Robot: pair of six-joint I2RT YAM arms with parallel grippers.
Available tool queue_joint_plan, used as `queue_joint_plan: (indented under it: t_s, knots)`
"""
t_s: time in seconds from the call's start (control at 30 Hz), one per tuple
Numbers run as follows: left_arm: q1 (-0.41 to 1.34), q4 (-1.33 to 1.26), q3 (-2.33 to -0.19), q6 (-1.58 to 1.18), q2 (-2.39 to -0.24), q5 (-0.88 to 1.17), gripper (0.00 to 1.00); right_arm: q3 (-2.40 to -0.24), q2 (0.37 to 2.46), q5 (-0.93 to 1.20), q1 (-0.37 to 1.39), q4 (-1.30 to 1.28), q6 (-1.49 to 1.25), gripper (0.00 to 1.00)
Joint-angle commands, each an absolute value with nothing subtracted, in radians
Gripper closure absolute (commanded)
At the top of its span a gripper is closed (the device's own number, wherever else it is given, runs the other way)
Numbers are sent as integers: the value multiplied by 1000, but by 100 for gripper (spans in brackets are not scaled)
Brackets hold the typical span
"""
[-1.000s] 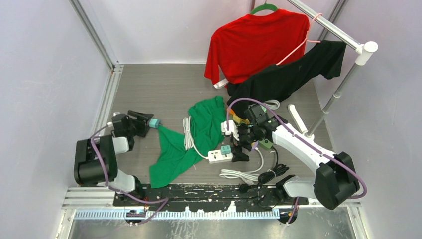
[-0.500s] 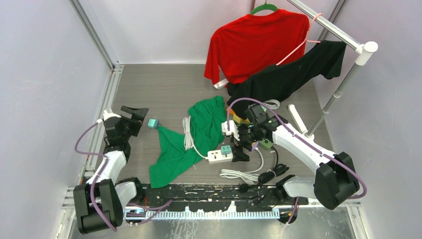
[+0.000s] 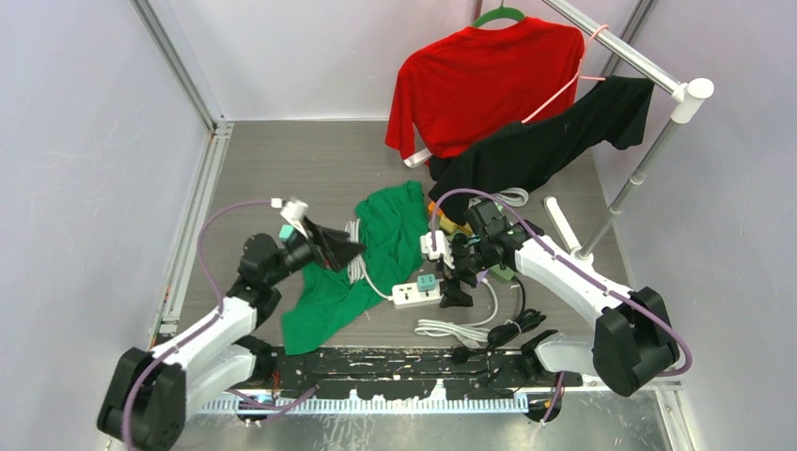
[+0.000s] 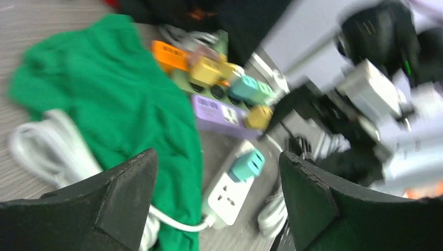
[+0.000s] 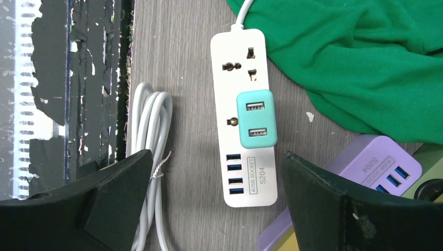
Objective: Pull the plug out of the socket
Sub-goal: Place the plug at the center of the board, then remove the plug from the socket.
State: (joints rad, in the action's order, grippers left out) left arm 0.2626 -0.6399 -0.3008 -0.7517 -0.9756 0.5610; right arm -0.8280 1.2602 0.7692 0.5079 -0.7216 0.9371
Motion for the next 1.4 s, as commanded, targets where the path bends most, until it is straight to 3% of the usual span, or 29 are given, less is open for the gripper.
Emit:
queue_joint_plan:
  t_s: [0.0, 0.1, 0.23, 0.43, 0.5, 0.63, 0.77, 0.93, 1.37]
  knots:
    - [517, -714, -220, -278, -831, 429, 15, -809, 1212, 809, 495, -659, 947, 4]
    - [676, -709, -139, -22, -708, 360, 13, -806, 1214, 813, 489, -644, 939, 4]
    - [729, -612, -142, 64, -623, 346, 1, -796, 1227, 814, 490, -602, 920, 4]
    - [729, -695, -190, 43, -868, 551, 0, -777, 1258, 811, 492, -473, 819, 5]
    - [739, -720, -235, 39, -986, 602, 7, -759, 1263, 802, 500, -437, 815, 6]
    - [824, -790, -266, 152, -1129, 523, 10, -727, 1276, 775, 520, -393, 842, 9]
    - [845, -792, -304, 206, -1221, 493, 12, -714, 1296, 791, 535, -458, 1034, 21]
    - [850, -833, -336, 207, -1346, 515, 19, -721, 1317, 751, 557, -440, 1041, 28]
    - [850, -982, -373, 168, -1566, 518, 23, -732, 1338, 754, 564, -426, 997, 45]
